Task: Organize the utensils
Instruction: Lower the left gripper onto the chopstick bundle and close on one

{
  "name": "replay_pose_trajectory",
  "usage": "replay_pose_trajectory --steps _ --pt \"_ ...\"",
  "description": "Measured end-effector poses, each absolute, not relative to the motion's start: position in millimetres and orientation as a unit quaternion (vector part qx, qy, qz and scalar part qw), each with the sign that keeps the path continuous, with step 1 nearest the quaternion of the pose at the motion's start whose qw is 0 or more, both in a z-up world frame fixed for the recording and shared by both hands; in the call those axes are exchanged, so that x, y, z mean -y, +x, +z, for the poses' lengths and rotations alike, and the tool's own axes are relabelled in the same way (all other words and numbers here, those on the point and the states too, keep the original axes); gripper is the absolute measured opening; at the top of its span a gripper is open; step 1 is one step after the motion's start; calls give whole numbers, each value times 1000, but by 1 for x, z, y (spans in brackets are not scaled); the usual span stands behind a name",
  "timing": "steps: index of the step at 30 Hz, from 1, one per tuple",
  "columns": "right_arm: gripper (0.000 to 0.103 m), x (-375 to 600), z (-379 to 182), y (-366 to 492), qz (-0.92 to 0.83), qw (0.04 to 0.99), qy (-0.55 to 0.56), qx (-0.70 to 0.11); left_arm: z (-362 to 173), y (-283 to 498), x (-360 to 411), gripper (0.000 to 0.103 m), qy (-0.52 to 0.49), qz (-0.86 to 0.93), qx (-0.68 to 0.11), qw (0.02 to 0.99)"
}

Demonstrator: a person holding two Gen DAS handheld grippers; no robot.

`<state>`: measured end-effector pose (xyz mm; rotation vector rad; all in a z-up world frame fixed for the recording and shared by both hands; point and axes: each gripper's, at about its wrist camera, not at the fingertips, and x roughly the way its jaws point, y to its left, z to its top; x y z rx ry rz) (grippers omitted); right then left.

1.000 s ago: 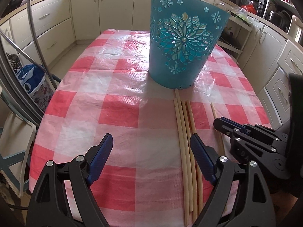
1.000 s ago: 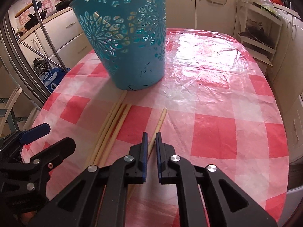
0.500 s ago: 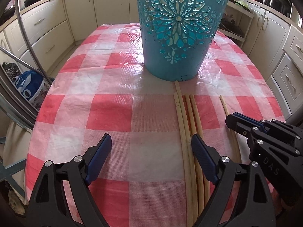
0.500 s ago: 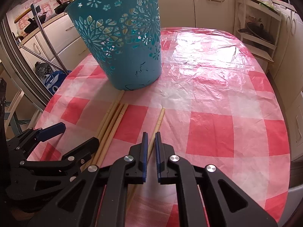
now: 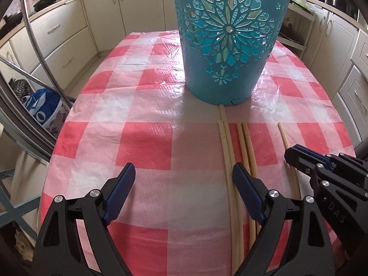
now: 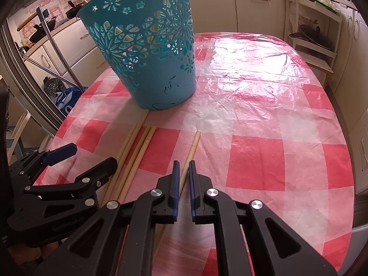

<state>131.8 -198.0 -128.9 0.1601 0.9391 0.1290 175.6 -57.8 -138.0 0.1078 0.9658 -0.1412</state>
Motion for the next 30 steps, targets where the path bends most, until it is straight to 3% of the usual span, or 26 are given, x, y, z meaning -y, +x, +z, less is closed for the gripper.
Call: replay_pose_trajectory --steps 6,8,16,25,27,30 --pt "8 198 -129 132 62 888 76 -450 -138 186 65 81 67 -75 -465 879" --pt "9 199 -129 133 64 887 79 -450 -140 189 67 72 72 -80 -475 874" --pt "9 199 -129 134 66 886 84 -451 -130 181 57 72 37 -99 -467 878" --pt "9 203 -129 134 73 883 93 -455 -142 189 58 70 71 -70 -476 874" --pt "9 205 -129 135 79 880 97 -458 -141 190 59 66 75 -76 -475 873" --pt "9 208 -128 135 86 878 96 -461 -139 193 63 49 76 -95 -478 870"
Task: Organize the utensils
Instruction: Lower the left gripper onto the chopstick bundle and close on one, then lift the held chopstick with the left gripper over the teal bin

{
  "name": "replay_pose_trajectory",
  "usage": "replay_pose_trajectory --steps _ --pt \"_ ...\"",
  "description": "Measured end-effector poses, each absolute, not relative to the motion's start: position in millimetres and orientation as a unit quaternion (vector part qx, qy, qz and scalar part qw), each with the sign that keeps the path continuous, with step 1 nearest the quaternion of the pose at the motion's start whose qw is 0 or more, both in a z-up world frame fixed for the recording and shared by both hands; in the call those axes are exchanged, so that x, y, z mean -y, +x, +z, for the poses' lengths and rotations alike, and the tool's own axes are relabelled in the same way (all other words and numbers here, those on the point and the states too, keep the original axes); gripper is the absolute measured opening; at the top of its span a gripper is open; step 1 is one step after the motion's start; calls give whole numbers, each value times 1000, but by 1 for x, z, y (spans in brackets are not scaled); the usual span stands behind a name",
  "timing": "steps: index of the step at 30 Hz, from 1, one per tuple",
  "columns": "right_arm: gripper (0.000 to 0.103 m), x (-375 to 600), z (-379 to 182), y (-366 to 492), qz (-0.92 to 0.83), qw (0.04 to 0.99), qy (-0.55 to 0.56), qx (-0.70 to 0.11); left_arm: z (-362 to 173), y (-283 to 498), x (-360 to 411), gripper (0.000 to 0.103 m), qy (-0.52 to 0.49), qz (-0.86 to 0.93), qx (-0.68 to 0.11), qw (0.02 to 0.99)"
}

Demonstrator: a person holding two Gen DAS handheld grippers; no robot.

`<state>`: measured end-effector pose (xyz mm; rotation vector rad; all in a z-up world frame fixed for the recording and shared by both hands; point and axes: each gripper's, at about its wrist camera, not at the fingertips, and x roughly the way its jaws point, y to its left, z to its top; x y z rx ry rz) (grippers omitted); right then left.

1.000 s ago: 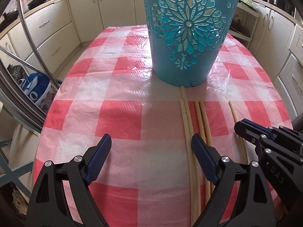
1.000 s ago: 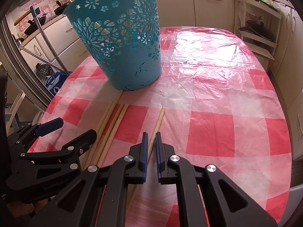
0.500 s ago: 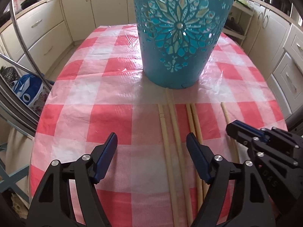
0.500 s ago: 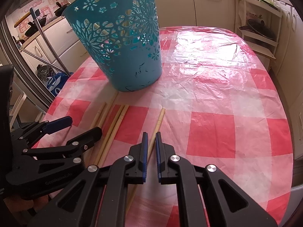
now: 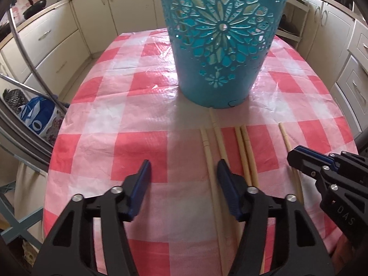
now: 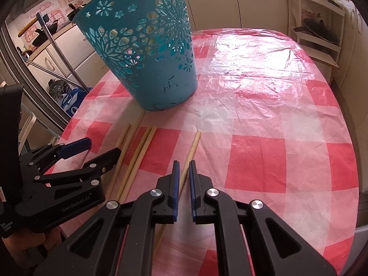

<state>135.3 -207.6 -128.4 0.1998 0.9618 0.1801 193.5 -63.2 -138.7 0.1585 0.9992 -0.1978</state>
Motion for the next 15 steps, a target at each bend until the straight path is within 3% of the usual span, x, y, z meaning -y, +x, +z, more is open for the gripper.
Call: replay_pose_trajectory --steps 4,13,15 --pt "8 205 -127 134 89 880 76 -461 -137 193 70 20 78 -133 -480 864" --pt "8 188 -127 135 78 886 20 -457 -135 201 74 19 103 -153 -507 842" --pt "8 187 -127 135 79 886 16 -457 -134 202 74 9 95 -164 -510 839"
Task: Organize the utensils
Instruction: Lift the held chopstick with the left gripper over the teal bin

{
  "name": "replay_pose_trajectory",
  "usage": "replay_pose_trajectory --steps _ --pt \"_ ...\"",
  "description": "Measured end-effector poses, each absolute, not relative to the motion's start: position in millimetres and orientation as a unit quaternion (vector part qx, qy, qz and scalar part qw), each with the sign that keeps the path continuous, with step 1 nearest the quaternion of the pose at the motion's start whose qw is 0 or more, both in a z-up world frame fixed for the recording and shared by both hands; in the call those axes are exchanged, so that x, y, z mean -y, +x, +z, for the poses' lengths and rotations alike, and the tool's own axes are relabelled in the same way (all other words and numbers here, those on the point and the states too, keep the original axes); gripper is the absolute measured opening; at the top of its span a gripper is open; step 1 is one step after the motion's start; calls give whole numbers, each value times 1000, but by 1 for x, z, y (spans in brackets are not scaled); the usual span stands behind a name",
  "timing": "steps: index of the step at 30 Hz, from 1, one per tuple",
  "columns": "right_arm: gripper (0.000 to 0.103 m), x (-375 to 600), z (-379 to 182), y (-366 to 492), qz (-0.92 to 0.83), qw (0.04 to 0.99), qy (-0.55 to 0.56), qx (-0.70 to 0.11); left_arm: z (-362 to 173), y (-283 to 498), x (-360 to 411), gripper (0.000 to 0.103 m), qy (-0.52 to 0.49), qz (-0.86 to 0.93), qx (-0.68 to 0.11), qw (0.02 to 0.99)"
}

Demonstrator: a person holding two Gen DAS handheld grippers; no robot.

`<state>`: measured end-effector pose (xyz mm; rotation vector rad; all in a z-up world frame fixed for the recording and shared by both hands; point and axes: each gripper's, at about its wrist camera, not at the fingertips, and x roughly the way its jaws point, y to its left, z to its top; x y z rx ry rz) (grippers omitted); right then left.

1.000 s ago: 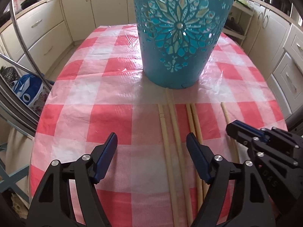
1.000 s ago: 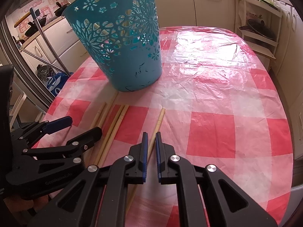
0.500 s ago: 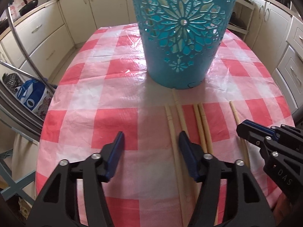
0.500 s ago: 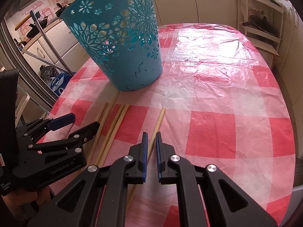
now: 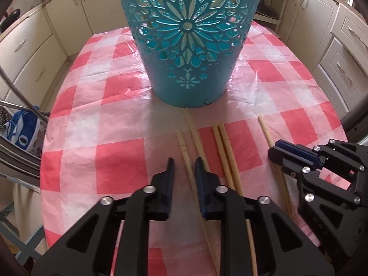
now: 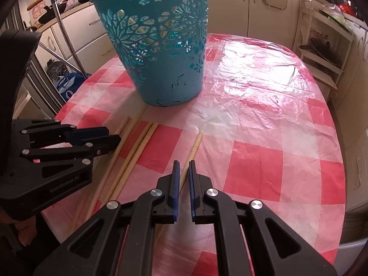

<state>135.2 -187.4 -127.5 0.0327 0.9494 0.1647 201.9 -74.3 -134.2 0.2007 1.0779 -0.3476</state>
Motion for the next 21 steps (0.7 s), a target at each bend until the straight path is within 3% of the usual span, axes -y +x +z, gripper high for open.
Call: replay_pose_trajectory --steps 5,11,21 --pt "8 199 -129 138 91 881 57 -461 -126 188 67 5 57 -197 -512 834" --pt "8 195 -128 137 83 883 53 -459 -74 167 56 5 1 -263 -465 845" --pt "8 193 -129 134 76 886 50 -455 64 178 47 5 -77 -280 -266 919"
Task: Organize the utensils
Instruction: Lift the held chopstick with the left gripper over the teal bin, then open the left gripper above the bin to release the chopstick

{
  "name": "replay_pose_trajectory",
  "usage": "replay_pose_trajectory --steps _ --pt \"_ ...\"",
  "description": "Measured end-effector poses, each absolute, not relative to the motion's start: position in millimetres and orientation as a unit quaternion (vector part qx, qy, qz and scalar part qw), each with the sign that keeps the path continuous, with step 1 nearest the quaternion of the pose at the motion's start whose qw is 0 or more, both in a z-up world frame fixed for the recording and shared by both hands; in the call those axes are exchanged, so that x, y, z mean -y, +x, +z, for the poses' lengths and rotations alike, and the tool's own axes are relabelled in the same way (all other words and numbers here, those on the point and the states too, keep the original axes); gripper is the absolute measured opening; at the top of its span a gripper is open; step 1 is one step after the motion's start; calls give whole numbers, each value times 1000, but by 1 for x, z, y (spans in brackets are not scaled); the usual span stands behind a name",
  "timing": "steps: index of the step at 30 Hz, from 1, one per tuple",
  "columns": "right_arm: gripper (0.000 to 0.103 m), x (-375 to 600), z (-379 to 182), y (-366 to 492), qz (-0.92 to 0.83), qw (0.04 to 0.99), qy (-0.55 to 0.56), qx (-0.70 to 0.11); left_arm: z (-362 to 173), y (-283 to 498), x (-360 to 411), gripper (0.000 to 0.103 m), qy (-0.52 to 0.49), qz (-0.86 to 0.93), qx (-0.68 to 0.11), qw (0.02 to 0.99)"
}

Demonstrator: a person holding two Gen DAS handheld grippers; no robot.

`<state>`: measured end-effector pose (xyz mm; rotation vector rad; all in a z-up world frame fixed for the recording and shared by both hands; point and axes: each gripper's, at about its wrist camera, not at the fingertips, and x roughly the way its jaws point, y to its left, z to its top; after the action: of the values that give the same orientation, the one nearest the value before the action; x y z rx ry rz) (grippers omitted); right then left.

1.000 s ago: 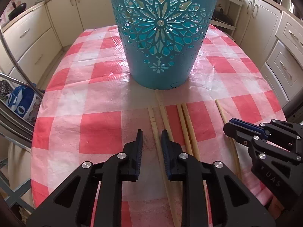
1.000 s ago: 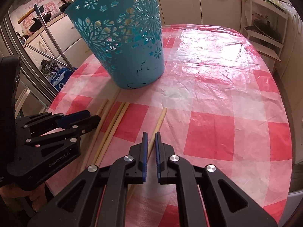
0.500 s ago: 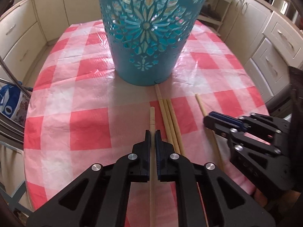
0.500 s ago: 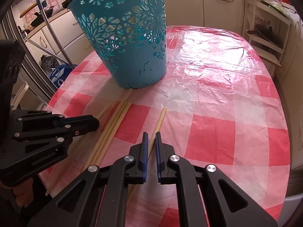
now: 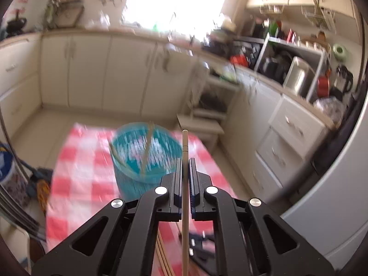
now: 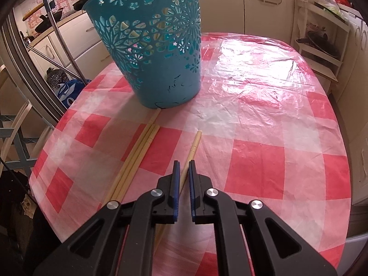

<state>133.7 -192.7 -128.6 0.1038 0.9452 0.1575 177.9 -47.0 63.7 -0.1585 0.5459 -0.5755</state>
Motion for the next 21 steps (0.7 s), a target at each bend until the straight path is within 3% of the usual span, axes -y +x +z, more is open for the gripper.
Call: replay_pose_trajectory --steps 5,11,21 --pt "8 192 -128 133 76 886 49 -454 109 203 41 5 -115 -211 -152 959" --pt "8 194 -128 134 78 887 49 -452 121 240 45 5 -140 -146 -88 975" --pt "8 195 -128 138 82 887 48 -451 80 287 62 5 -138 -112 -100 979"
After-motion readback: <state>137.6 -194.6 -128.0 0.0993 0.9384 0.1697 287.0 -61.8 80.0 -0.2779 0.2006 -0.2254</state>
